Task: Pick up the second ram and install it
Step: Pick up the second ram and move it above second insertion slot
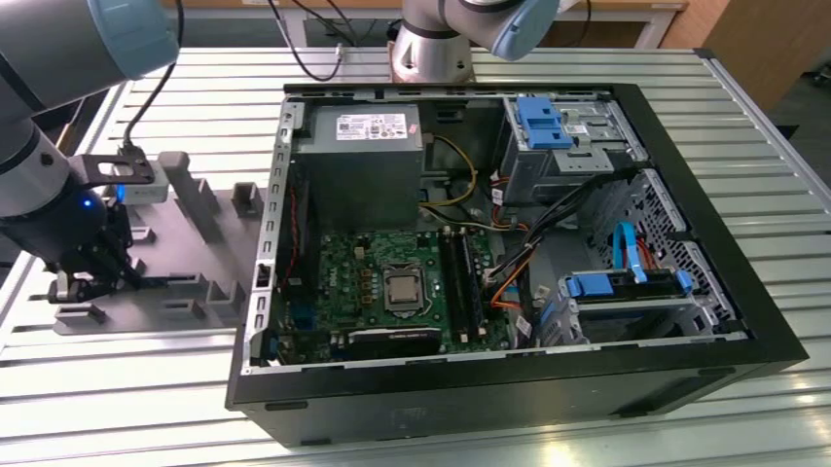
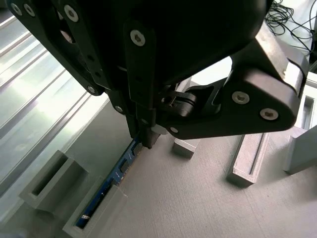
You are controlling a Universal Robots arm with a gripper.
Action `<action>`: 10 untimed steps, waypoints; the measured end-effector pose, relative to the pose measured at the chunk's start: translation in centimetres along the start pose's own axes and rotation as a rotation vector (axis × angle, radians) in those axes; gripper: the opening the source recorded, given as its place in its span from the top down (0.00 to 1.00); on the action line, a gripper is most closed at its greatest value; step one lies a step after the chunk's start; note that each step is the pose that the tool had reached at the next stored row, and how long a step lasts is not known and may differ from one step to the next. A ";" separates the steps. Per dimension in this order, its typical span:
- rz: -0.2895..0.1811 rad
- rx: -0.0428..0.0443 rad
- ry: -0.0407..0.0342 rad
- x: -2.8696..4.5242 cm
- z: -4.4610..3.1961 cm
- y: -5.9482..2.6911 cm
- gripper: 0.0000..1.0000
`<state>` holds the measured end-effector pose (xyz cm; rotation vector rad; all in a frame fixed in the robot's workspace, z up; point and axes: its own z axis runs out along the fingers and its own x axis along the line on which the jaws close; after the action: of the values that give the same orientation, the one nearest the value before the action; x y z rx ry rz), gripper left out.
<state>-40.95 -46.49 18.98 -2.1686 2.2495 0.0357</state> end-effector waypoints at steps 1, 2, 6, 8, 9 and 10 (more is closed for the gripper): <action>0.000 -0.0004 0.0004 0.00 -0.18 0.00 0.86; 0.000 -0.0002 0.0002 -0.01 -0.32 0.00 0.86; 0.000 -0.0003 0.0003 -0.02 -0.93 0.01 0.86; 0.000 -0.0003 0.0003 -0.03 -1.19 0.01 0.86; 0.000 -0.0002 0.0003 -0.03 -1.23 0.01 0.86; 0.000 -0.0001 0.0001 -0.03 -1.23 0.01 0.86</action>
<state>-40.95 -46.49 20.21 -2.1687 2.2495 0.0356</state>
